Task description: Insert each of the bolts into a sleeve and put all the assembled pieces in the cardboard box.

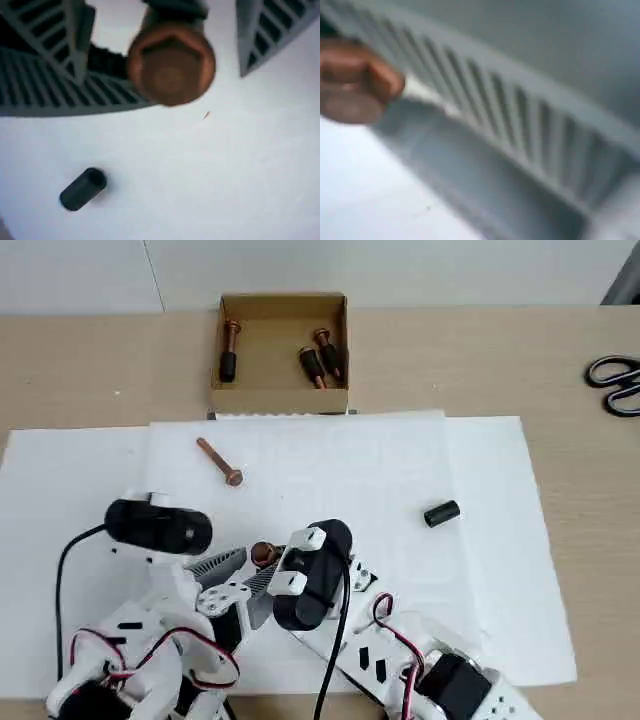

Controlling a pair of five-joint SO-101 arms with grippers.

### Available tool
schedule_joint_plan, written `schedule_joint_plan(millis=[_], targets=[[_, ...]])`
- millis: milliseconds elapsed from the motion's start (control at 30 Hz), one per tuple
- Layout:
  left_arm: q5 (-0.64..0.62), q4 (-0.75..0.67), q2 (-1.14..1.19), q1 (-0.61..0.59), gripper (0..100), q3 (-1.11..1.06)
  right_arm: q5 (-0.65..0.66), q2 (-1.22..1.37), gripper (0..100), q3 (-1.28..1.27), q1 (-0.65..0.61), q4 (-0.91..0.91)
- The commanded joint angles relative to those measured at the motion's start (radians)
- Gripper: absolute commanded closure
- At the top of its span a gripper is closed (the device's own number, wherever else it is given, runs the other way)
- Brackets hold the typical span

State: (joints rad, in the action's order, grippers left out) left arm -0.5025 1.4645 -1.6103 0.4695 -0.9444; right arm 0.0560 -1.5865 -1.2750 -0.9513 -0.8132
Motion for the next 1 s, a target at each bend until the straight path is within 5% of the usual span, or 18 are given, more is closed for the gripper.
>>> schedule_joint_plan(millis=[0, 300, 433, 567, 733, 967], targets=[[0.011, -0.002, 0.003, -0.012, 82, 0.071, 0.006, -0.002, 99.5, 0.038, -0.001, 0.031], [0.014, -0.003, -0.003, -0.097, 99, 0.116, 0.006, -0.002, 99.6, 0.037, -0.001, 0.028], [0.018, -0.003, -0.003, -0.175, 99, 0.088, 0.005, -0.002, 99.6, 0.037, 0.004, 0.022], [0.155, -0.014, -0.005, -0.284, 99, -0.018, 0.002, -0.012, 99.6, 0.008, 0.085, 0.027], [0.293, -0.155, -0.005, -0.436, 99, -0.222, -0.072, -0.008, 99.6, -0.002, 0.232, 0.022], [0.322, -0.431, -0.005, -0.442, 99, -0.513, -0.106, -0.013, 99.6, -0.063, 0.412, 0.022]])
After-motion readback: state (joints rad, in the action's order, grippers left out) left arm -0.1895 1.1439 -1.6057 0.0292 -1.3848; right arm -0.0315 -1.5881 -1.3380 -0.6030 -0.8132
